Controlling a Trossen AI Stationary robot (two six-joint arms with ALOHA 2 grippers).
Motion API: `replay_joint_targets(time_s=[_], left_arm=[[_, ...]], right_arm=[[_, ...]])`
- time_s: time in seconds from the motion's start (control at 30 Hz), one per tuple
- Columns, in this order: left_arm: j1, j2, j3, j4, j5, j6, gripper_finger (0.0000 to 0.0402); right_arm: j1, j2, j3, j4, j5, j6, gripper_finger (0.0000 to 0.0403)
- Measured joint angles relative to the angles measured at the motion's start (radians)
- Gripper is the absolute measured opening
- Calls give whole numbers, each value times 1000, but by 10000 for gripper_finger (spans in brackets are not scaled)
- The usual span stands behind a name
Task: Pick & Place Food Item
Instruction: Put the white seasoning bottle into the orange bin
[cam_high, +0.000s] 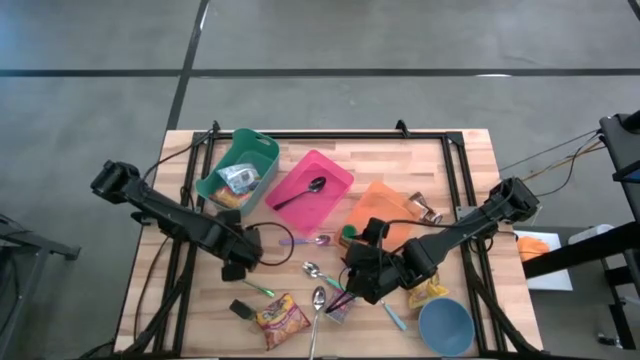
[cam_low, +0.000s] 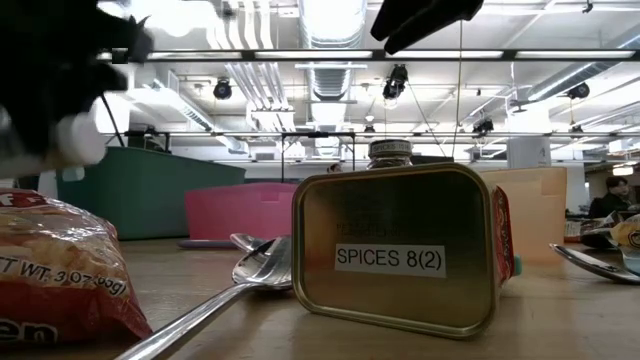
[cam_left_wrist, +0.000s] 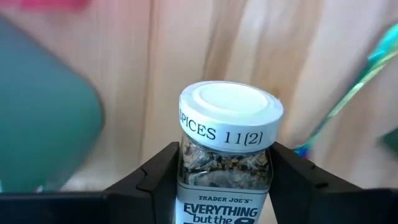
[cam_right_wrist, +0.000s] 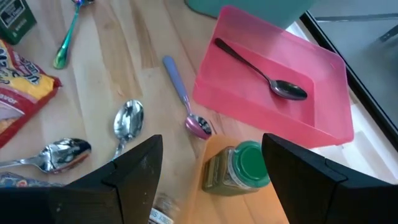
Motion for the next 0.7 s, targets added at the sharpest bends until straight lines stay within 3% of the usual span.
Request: replay_joint_targets(time_s=[0.33, 0.57, 0.7], left_arm=[[-32, -2, 244, 82, 10, 17, 185], [-78, -2, 279, 257, -5, 101, 185], [-112, -2, 277, 318, -58, 163, 185]], right_arm=[[1, 2, 0, 25, 1, -26, 272], [7, 1, 0, 191, 2, 1, 272], [28, 0, 0, 306, 2, -99, 272]])
